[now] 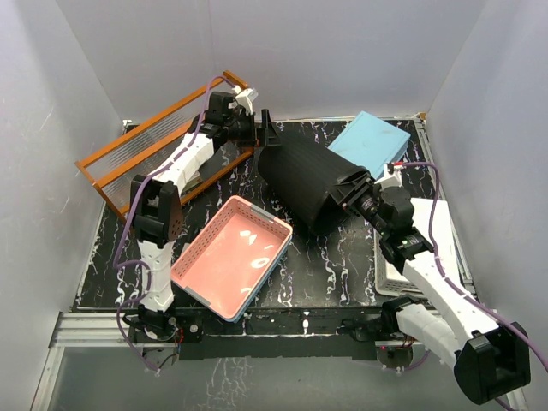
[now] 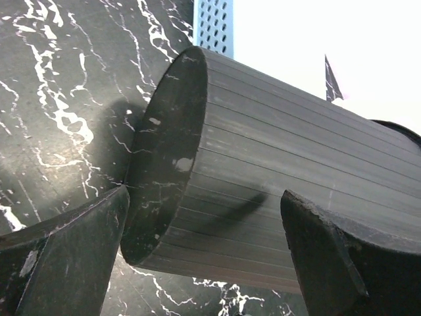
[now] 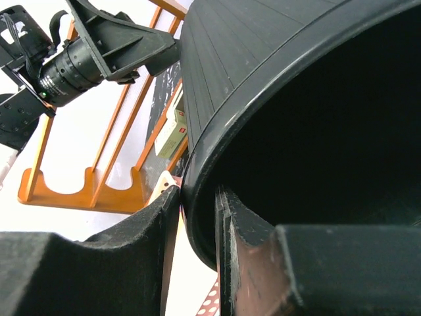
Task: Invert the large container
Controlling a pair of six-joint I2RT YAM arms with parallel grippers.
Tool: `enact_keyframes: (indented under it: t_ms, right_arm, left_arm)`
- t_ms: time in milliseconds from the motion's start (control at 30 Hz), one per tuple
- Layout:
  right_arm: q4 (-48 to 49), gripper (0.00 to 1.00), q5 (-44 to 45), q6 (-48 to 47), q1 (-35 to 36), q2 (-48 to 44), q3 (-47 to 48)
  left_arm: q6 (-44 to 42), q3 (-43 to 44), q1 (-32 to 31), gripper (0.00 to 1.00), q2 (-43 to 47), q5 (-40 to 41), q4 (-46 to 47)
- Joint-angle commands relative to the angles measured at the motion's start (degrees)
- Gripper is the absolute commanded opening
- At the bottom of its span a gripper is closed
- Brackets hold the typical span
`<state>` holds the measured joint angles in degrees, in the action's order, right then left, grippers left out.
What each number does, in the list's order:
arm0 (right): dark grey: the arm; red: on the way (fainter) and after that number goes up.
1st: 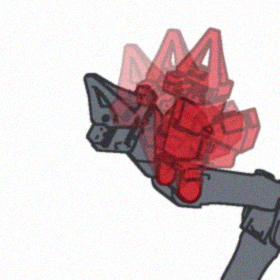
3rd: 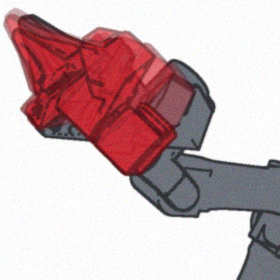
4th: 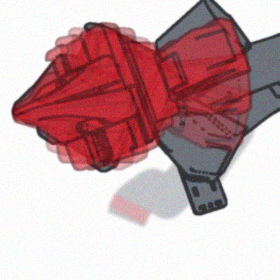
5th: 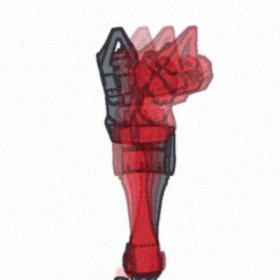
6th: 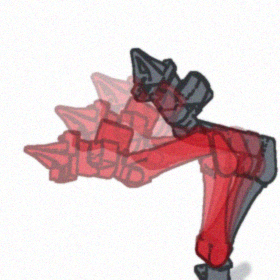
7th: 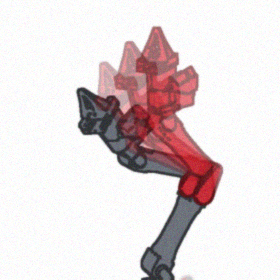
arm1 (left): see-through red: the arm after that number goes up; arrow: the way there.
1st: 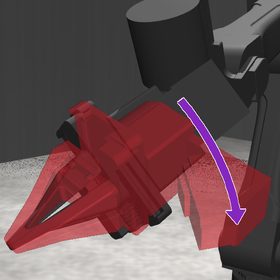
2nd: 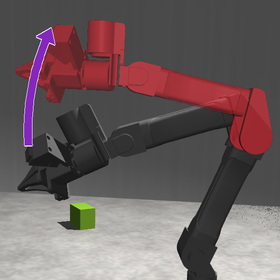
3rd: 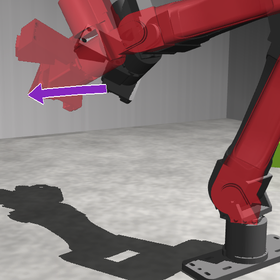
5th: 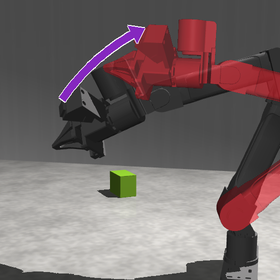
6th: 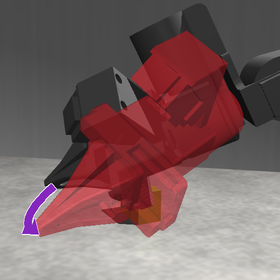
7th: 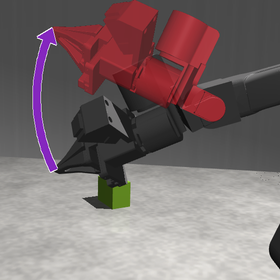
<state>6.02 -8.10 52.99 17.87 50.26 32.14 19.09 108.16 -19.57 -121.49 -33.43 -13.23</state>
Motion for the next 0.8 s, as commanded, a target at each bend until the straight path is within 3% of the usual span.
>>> enact_keyframes:
  t_ms: [0, 400, 600, 767]
  right_arm:
    - [3.2, 0.24, -1.3, 1.5, -0.7, 1.1, -0.2]
    - [5.6, 0.0, -4.5, 4.5, -2.0, 2.3, -3.4]
    - [2.4, 0.0, -2.6, 6.2, -2.0, 1.7, -4.5]
    - [3.5, 0.0, -3.9, 7.3, -2.1, 1.6, -5.4]
  left_arm:
    - [1.1, 1.5, 0.3, 0.99, -1.2, -6.5, -1.3]
    - [7.1, -6.1, 0.2, 0.99, 3.0, -13.5, 6.2]
    - [15.5, -16.4, -0.6, 0.99, 10.9, -14.7, 17.6]
    - [14.3, -17.7, -0.9, 0.99, 17.4, -12.6, 15.7]
